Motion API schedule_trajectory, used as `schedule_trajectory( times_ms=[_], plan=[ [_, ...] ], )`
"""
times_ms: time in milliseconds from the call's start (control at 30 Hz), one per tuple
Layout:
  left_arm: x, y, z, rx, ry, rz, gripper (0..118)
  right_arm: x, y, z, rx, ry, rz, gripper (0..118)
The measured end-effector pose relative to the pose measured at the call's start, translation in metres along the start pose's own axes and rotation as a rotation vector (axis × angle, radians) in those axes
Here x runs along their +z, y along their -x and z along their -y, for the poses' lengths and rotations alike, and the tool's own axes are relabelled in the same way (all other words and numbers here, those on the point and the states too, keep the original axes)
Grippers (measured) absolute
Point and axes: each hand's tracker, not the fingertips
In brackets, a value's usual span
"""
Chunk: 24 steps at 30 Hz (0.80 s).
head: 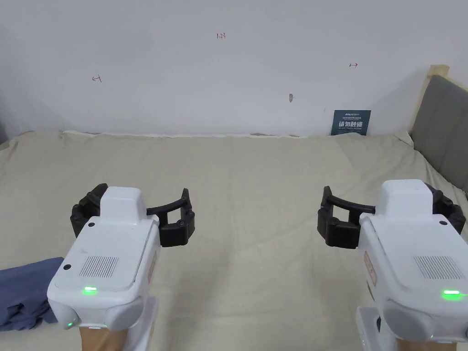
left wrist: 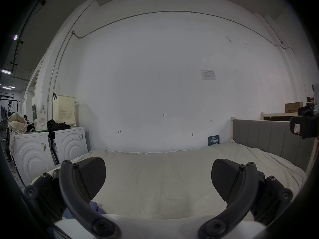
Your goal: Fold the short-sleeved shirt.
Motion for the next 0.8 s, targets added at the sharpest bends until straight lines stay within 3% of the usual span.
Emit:
schedule_trajectory(
  times_ms=[533, 600, 633, 700, 800],
  plan=[
    [-0.001, 0.002, -0.001, 0.007, 0.0, -0.003, 118, -0.005, 0.002, -0.001, -0.016, 0.044, 0.016, 118],
    [-0.001, 0.002, -0.001, 0.008, 0.001, -0.005, 118, -0.011, 0.003, -0.001, -0.063, 0.117, 0.022, 118],
    [-0.001, 0.002, -0.002, 0.009, 0.002, -0.007, 118, -0.015, 0.004, 0.001, -0.095, 0.191, 0.083, 118],
    [-0.001, 0.004, -0.002, 0.016, 0.004, -0.007, 118, -0.024, 0.003, 0.001, -0.162, 0.329, 0.112, 118],
    [0.0, 0.005, -0.001, 0.022, 0.003, -0.006, 118, -0.031, -0.004, 0.002, -0.264, 0.479, 0.048, 118]
  ],
)
